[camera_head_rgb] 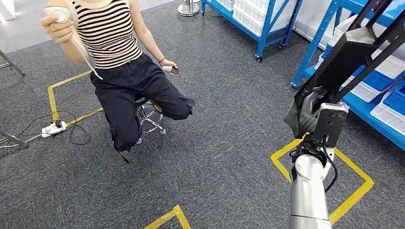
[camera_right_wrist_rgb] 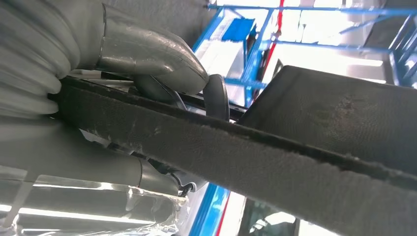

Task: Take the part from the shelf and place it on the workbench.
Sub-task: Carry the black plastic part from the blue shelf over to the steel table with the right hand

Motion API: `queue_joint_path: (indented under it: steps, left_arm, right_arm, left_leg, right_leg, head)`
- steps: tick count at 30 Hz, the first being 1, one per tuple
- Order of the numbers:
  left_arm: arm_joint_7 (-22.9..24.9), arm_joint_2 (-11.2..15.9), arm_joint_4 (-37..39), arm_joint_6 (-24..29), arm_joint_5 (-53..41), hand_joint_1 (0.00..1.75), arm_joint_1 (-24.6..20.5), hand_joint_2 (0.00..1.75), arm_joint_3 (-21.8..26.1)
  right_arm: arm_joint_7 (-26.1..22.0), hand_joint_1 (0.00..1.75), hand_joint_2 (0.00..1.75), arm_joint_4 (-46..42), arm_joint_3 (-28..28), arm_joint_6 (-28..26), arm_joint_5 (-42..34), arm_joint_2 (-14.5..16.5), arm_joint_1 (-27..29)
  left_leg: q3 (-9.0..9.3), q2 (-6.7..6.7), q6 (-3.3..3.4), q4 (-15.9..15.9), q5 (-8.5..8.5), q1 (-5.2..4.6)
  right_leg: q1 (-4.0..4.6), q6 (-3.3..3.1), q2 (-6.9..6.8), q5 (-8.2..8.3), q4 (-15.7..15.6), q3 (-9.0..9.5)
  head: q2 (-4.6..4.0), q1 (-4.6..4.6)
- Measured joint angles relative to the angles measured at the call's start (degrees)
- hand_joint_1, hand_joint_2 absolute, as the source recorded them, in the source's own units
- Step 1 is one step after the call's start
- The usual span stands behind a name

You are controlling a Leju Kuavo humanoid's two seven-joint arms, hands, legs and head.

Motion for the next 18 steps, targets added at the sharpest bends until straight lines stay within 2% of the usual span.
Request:
queue_joint_path:
  steps: [1,2,3,4,5,7,8,9,11,12,13,15,16,17,18]
  left_arm:
    - [0.0,0.0,0.0,0.0,0.0,0.00,0.0,1.75,0.0]
    - [0.1,0.0,0.1,0.0,0.0,0.00,0.0,1.75,0.0]
    - [0.1,0.0,0.1,0.0,-0.1,0.00,0.1,1.75,0.0]
    - [0.2,0.1,0.1,0.0,-0.1,0.00,0.1,1.75,0.1]
    - [0.2,0.1,0.1,0.0,-0.2,0.00,0.1,1.75,0.1]
    - [0.2,0.3,0.1,-0.1,-0.3,0.00,0.0,1.75,0.1]
    - [0.2,0.3,0.1,-0.1,-0.4,0.00,-0.1,1.75,0.1]
    - [0.2,0.4,0.1,-0.2,-0.6,0.00,-0.2,1.75,0.1]
    - [0.2,0.4,0.1,-0.3,-1.0,0.00,-0.2,1.75,0.1]
    - [0.2,0.4,0.1,-0.3,-1.3,0.00,-0.2,1.75,0.0]
    - [0.3,0.3,0.1,-0.3,-1.5,0.00,-0.3,1.75,0.0]
    - [0.5,0.3,0.1,-0.3,-1.9,0.00,-0.4,1.75,-0.1]
    - [0.6,0.2,0.2,-0.3,-2.0,0.00,-0.5,1.75,-0.2]
    - [0.6,0.2,0.2,-0.3,-2.1,0.00,-0.5,1.75,-0.3]
    - [0.7,0.1,0.2,-0.3,-2.1,0.00,-0.4,1.75,-0.3]
  right_arm:
    - [-0.3,1.75,1.75,0.0,0.0,-0.1,-0.1,0.0,0.2]
    - [-0.5,1.75,1.75,0.0,0.1,-0.3,-0.2,0.0,0.5]
    - [-0.7,1.75,1.75,0.0,0.2,-0.3,-0.2,0.0,1.0]
    - [-0.9,1.75,1.75,0.0,0.3,-0.4,-0.3,0.0,1.4]
    - [-1.1,1.75,1.75,0.0,0.4,-0.5,-0.3,0.1,1.7]
    - [-1.3,1.75,1.75,-0.2,0.7,-0.7,-0.1,0.2,1.9]
    - [-1.3,1.75,1.75,-0.3,0.8,-0.9,0.1,0.3,2.0]
    - [-1.3,1.75,1.75,-0.4,1.0,-1.2,0.3,0.4,2.1]
    - [-1.3,1.75,1.75,-0.6,1.2,-1.6,0.5,0.6,2.4]
    - [-1.3,1.75,1.75,-0.8,1.4,-1.7,0.7,0.6,2.6]
    - [-1.2,1.75,1.75,-1.1,1.5,-1.9,0.9,0.7,2.8]
    - [-1.2,1.75,1.75,-1.4,1.5,-2.3,1.1,0.6,3.5]
    - [-1.2,1.75,1.75,-1.6,1.5,-2.4,1.2,0.6,4.0]
    - [-1.2,1.75,1.75,-1.6,1.5,-2.4,1.2,0.5,4.6]
    - [-1.2,1.75,1.75,-1.6,1.5,-2.5,1.2,0.4,5.0]
  left_leg:
    - [-1.89,0.53,-0.11,3.7,-1.57,0.08]
    - [-3.32,0.71,-0.15,6.4,-2.43,0.12]
    - [-3.84,0.78,-0.11,7.4,-2.28,0.11]
    - [-3.17,0.89,0.05,6.1,-1.14,0.09]
    - [-1.38,1.31,0.36,2.8,0.66,0.00]
    - [2.74,3.39,1.22,-4.5,3.37,-0.55]
    - [3.95,4.13,1.56,-6.8,3.93,-0.87]
    - [4.37,4.42,1.79,-7.7,3.96,-1.17]
    - [4.43,3.23,2.21,-8.1,4.22,-1.27]
    - [4.62,2.66,2.49,-8.5,4.44,-1.17]
    - [4.83,2.12,2.82,-8.8,4.71,-0.98]
    - [5.08,0.95,3.20,-9.3,5.01,-0.68]
    - [5.06,0.22,3.27,-9.3,5.05,-0.60]
    - [5.05,-0.56,3.26,-9.2,5.05,-0.54]
    - [5.04,-1.31,3.22,-9.2,5.07,-0.47]
  right_leg:
    - [0.18,-0.24,-0.65,-0.08,0.0,0.01]
    - [0.35,-0.39,-1.33,-0.17,0.0,0.03]
    - [0.48,-0.49,-2.02,-0.25,0.0,0.08]
    - [0.60,-0.59,-2.66,-0.34,0.0,0.16]
    - [0.71,-0.68,-3.24,-0.43,0.0,0.29]
    - [1.07,-0.68,-4.20,-0.66,0.0,0.49]
    - [1.23,-0.58,-4.64,-0.79,0.0,0.56]
    - [1.34,-0.42,-5.10,-0.90,0.0,0.61]
    - [1.35,0.01,-5.94,-1.17,-0.1,0.77]
    - [1.24,0.18,-5.58,-1.55,0.3,0.68]
    - [1.12,0.26,-4.55,-2.38,1.5,0.18]
    - [0.81,0.11,-1.67,-5.16,7.6,-2.54]
    - [0.71,0.08,-0.77,-6.60,11.6,-4.45]
    - [0.61,0.22,-0.38,-7.47,14.6,-6.02]
    - [0.50,0.56,-0.25,-7.50,15.8,-6.76]
  head:
    - [0.00,-0.21]
    - [0.00,-0.24]
    - [0.00,-0.29]
    - [0.00,-0.30]
    - [0.00,-0.31]
    - [0.01,-0.30]
    - [0.01,-0.25]
    - [0.01,-0.21]
    - [0.01,-0.13]
    - [0.01,-0.10]
    - [0.00,-0.05]
    - [0.00,0.20]
    - [0.01,0.31]
    - [0.01,0.43]
    - [0.01,0.48]
